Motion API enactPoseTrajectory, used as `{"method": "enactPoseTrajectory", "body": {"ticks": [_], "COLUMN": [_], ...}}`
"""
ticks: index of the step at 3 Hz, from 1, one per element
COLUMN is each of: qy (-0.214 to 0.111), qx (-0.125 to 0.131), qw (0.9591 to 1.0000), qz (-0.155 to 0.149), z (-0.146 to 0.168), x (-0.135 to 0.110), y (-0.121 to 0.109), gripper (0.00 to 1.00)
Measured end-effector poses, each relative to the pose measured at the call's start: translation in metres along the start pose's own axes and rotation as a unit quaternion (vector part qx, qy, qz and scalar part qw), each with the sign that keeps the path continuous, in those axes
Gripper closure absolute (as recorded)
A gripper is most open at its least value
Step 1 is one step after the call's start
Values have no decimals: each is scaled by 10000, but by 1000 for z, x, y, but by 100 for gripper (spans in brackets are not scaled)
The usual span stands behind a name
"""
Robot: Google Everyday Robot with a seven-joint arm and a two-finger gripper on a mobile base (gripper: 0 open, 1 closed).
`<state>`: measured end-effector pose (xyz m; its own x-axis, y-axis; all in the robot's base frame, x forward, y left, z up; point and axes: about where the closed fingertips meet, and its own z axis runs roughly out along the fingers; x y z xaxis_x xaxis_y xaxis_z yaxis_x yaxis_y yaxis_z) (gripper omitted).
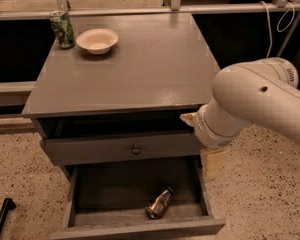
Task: Pick orange can from middle drawer and place on counter
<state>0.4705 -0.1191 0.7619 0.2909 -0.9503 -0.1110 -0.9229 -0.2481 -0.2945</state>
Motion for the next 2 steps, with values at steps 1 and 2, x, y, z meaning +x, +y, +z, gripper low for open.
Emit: {"method": "enactPoseTrajectory", "body": {"ticks": [1,2], "qy": [29,97], "qx": [-53,-177], "qw": [9999,9994], "qz": [-81,-275], "z": [3,11], "x": [-1,-4], "y": [1,2], "gripper": [0,0]}}
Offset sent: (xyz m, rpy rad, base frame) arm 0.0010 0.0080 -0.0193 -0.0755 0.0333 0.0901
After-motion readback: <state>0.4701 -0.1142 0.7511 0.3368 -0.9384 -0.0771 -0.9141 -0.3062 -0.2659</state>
